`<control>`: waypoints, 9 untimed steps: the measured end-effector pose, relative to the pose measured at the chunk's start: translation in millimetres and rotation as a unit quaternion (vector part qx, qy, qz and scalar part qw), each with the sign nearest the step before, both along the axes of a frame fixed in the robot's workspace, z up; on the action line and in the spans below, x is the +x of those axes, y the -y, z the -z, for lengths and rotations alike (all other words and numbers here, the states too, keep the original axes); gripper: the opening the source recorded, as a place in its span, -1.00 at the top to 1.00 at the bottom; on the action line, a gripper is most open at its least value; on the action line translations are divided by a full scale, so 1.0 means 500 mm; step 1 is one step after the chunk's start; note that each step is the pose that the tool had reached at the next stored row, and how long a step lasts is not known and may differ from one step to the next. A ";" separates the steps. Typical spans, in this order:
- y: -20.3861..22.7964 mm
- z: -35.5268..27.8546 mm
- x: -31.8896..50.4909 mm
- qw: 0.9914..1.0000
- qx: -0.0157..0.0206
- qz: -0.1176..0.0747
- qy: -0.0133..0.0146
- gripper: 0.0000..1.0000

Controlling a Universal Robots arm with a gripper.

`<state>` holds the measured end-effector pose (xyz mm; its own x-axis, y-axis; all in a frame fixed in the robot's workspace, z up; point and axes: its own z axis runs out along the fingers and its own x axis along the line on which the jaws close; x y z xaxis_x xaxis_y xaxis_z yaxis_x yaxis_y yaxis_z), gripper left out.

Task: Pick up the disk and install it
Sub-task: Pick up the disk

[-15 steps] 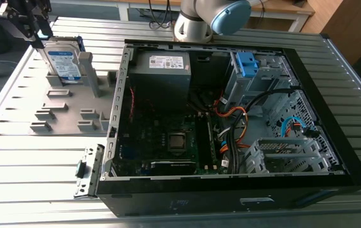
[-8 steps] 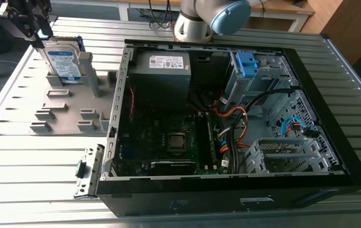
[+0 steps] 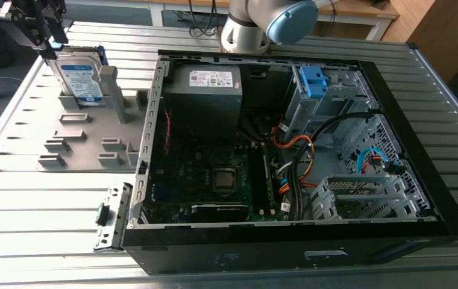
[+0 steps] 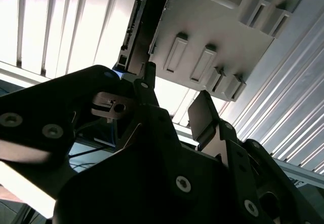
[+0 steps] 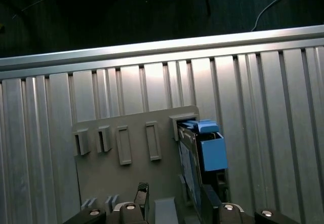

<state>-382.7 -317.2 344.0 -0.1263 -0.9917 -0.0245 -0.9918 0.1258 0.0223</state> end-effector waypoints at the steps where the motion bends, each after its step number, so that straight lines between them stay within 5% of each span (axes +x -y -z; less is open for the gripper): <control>1: -0.0011 0.000 0.000 1.000 0.000 0.000 0.000 -0.06; 9: -0.0070 0.001 0.000 1.000 0.000 0.000 0.000 -0.06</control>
<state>-382.7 -313.7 343.6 -0.1262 -0.9917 -0.0245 -0.9918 0.1257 0.0223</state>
